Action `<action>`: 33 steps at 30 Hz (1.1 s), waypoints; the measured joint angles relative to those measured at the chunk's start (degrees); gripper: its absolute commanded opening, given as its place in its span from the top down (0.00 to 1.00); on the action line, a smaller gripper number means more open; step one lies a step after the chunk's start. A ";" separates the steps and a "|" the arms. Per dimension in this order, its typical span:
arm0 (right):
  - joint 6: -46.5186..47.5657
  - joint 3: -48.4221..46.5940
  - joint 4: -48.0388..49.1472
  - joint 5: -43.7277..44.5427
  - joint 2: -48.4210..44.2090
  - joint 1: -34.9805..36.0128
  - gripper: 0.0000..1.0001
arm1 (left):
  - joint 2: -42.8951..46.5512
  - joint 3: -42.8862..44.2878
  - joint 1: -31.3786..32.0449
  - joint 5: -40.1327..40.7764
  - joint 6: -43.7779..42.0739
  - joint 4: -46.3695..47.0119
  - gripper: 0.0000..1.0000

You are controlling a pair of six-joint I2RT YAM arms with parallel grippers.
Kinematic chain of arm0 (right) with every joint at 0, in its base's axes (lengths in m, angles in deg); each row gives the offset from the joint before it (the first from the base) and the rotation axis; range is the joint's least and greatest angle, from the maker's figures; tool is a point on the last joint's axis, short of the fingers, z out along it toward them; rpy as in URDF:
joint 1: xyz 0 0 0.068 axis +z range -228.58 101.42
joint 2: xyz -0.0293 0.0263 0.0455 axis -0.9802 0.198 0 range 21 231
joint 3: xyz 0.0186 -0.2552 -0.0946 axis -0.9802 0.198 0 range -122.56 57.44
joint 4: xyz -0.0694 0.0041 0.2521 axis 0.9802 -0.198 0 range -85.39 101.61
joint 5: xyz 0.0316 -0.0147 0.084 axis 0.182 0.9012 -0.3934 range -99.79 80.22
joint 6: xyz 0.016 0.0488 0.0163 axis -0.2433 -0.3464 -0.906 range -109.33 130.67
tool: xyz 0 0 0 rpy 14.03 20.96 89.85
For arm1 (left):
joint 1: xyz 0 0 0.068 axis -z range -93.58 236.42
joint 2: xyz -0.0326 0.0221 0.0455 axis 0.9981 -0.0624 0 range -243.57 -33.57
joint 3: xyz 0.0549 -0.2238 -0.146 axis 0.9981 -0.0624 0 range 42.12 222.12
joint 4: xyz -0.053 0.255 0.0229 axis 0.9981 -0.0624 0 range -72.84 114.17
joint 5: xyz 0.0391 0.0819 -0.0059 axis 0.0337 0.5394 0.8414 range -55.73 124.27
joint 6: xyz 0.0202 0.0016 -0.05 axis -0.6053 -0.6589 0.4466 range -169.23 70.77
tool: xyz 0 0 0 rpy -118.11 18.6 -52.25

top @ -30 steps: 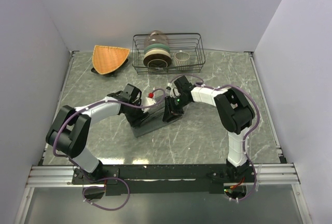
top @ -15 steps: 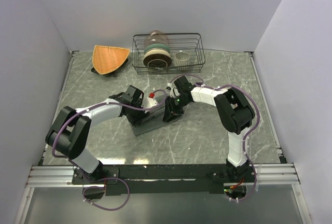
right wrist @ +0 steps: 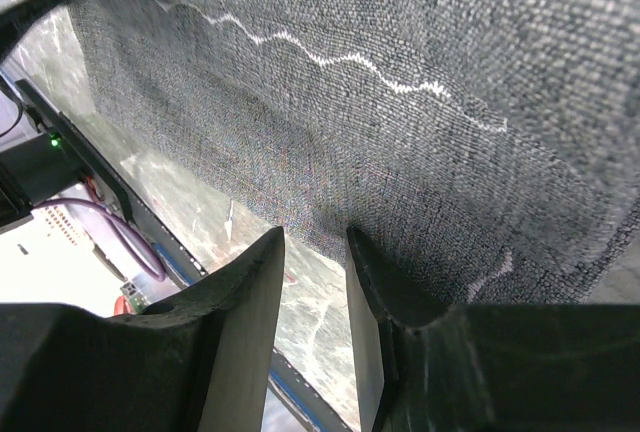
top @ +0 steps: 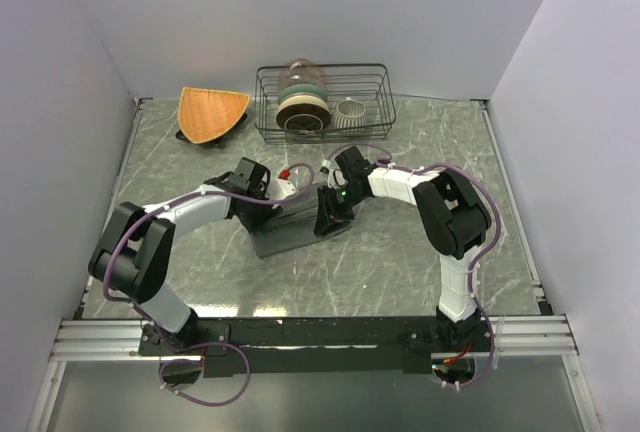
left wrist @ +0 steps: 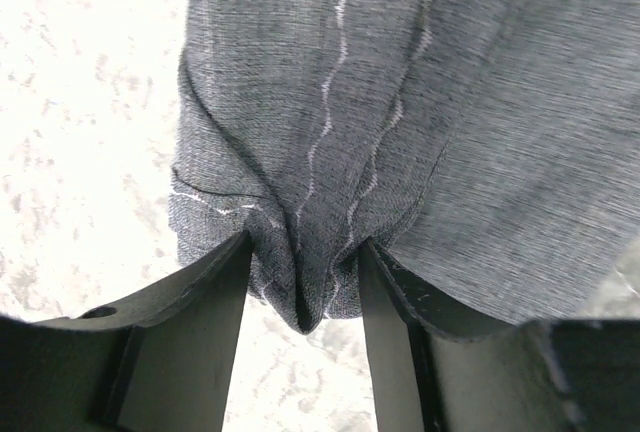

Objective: Fold the napkin into a case and place the utensils inside
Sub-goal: Smooth out the 2/3-rectangle-folded napkin at the center of the board.

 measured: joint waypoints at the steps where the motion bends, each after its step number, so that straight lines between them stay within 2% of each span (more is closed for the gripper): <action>1: 0.00 0.00 0.00 0.00 0.00 0.00 0.61 | -0.35 0.33 -0.20 0.09 -0.07 0.00 0.49; 24: 0.42 0.76 1.09 -0.59 -0.57 0.07 0.57 | -3.93 3.98 -3.72 -0.13 -0.37 0.57 0.53; 33: 0.17 1.92 3.17 -0.37 -1.22 1.09 0.57 | -5.25 5.05 -3.76 -0.42 3.30 0.39 0.55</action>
